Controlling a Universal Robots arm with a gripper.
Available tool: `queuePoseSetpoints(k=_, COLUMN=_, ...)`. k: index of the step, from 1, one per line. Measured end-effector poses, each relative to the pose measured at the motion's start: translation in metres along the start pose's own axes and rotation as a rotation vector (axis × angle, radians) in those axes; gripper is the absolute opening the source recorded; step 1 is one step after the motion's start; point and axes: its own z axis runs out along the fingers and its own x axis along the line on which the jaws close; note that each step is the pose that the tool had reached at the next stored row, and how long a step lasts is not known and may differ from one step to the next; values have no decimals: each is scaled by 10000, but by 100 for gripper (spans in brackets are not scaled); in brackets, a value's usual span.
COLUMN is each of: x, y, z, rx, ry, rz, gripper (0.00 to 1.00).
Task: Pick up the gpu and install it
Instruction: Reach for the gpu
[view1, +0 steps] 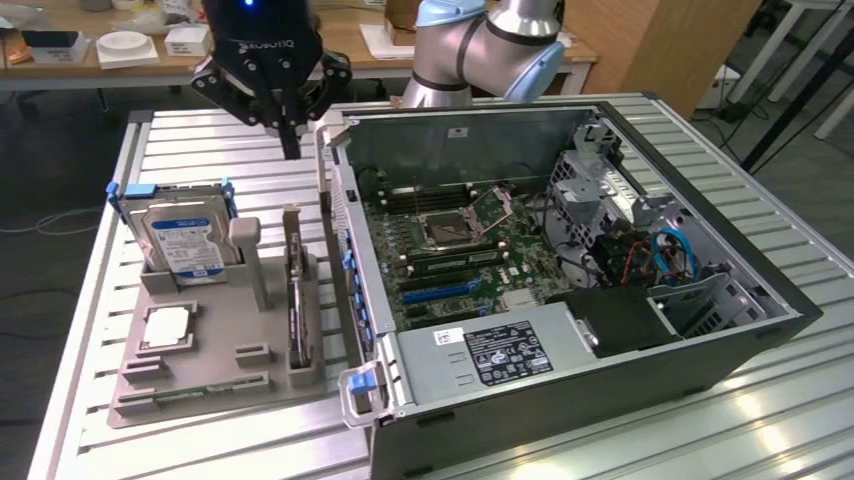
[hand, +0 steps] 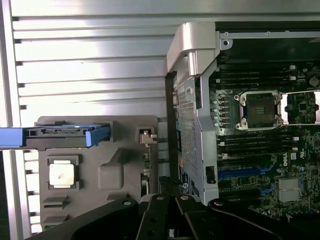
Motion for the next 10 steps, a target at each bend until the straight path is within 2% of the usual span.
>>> queuePoseSetpoints(k=4, x=44, y=-3, z=-3, rx=-1, ry=-14, rz=8, gripper=11)
queuePoseSetpoints(k=10, x=166, y=-13, z=-14, rx=0, ry=-43, rz=46, gripper=11)
